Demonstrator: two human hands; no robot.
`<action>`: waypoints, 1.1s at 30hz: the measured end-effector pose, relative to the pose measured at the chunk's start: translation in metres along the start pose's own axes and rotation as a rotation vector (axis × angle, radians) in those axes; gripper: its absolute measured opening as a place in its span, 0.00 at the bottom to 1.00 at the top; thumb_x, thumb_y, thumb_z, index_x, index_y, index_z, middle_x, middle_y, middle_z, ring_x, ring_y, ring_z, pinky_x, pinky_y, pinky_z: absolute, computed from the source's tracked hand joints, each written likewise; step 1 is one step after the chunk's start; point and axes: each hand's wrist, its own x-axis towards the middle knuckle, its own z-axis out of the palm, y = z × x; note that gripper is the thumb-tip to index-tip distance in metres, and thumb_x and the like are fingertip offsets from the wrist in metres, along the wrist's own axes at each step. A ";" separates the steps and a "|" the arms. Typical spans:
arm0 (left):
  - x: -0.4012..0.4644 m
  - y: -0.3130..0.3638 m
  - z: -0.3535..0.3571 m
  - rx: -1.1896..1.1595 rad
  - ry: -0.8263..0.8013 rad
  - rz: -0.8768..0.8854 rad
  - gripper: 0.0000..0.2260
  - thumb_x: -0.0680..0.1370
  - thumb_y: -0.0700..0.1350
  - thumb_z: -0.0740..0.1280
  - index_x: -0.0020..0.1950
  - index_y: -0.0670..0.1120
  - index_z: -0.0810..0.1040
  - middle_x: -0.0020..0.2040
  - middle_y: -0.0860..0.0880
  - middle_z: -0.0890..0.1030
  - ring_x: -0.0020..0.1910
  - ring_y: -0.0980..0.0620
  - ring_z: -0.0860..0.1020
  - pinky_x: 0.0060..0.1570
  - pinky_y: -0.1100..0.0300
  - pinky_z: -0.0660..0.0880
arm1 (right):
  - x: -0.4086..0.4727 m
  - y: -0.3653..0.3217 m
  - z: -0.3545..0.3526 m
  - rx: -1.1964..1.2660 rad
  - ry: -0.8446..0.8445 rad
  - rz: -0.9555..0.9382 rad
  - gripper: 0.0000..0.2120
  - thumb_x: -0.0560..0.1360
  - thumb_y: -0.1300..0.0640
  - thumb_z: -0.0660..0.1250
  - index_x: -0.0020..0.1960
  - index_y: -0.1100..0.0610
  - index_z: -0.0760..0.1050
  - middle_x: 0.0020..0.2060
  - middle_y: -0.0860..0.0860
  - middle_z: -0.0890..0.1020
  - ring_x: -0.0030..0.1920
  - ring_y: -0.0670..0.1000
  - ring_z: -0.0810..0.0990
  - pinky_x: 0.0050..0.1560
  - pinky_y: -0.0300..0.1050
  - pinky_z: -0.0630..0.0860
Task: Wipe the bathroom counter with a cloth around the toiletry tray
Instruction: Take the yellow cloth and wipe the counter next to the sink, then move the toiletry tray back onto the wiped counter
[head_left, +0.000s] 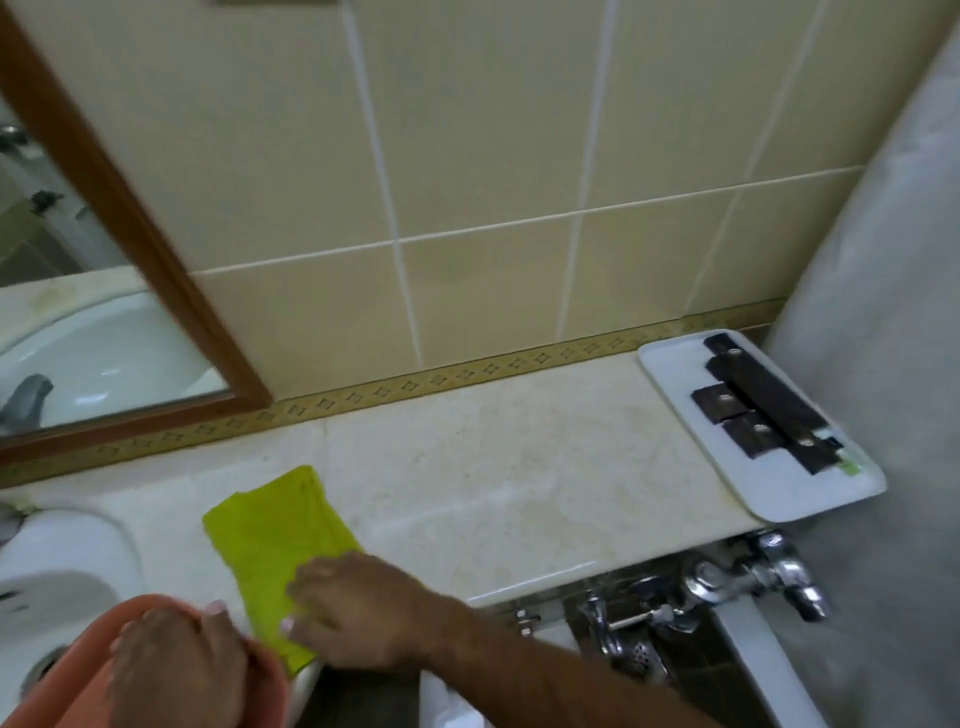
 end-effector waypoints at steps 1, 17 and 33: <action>-0.003 0.011 0.000 0.008 0.009 0.036 0.40 0.67 0.62 0.46 0.43 0.23 0.73 0.42 0.21 0.76 0.45 0.26 0.77 0.50 0.36 0.73 | -0.025 0.004 -0.008 0.024 0.075 0.040 0.14 0.78 0.50 0.64 0.58 0.59 0.76 0.56 0.59 0.80 0.59 0.60 0.76 0.60 0.53 0.75; -0.051 0.425 0.186 -0.405 -0.433 0.244 0.17 0.78 0.51 0.59 0.44 0.38 0.79 0.46 0.39 0.82 0.47 0.38 0.80 0.42 0.54 0.71 | -0.277 0.165 -0.152 0.947 1.246 1.510 0.25 0.78 0.47 0.63 0.33 0.66 0.77 0.18 0.56 0.78 0.17 0.53 0.76 0.25 0.51 0.80; -0.006 0.488 0.220 -0.276 -0.366 0.314 0.04 0.65 0.38 0.65 0.35 0.42 0.79 0.43 0.40 0.84 0.42 0.39 0.81 0.38 0.58 0.72 | -0.299 0.187 -0.173 0.657 0.940 1.529 0.12 0.80 0.56 0.57 0.39 0.55 0.72 0.49 0.58 0.81 0.53 0.57 0.80 0.50 0.43 0.76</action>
